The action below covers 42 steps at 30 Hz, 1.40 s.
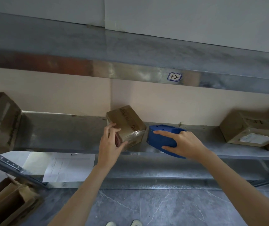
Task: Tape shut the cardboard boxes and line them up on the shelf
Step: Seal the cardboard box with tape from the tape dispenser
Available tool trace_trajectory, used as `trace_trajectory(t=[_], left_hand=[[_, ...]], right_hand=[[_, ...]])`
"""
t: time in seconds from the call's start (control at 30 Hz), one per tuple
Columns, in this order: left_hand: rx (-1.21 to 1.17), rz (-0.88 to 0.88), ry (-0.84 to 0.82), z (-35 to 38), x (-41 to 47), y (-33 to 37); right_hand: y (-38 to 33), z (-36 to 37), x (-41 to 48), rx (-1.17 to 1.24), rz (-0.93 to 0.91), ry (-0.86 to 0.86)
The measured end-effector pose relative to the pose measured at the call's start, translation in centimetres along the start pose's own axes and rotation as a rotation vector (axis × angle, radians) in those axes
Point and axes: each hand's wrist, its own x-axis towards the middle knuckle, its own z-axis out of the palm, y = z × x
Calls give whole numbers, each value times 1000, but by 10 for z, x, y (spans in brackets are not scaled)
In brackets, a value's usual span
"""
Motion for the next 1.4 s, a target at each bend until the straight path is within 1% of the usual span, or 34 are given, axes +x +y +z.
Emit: trace_trajectory(t=[0.13,0.2,0.3,0.43,0.53,0.73,0.87,0.97,1.17,1.27,1.4], left_hand=[[24,39,-45,-22,3,-18],[27,70,-72,-36,6,-30],[10,63,-106,-49,13,-37],[-24,35,-113,-45,17,-32],[-22,44,-109,-41,14,-32],[18,74,-130,-41,15,-36],[30,74,-139,-42,16,-37],[24,72,-130,-42,17,-37],[29,75,-130,-41,18,-39],[31,77,-134,-40,17,-40],[28,70,-121,-39,17,-41]], right_hand=[[-15,-3,2,27,-86,44],[-25,-2,6,22,-129,34],[-34,0,15,-2,-154,25],[-33,-2,22,-17,-146,6],[-28,-2,23,18,-136,15],[-20,-7,23,-32,-152,-24],[-4,-10,20,-21,-180,6],[11,-9,14,1,-175,-16],[21,-7,8,-9,-127,-63],[19,-5,13,-6,-98,-21],[15,-1,24,-28,-67,-28]])
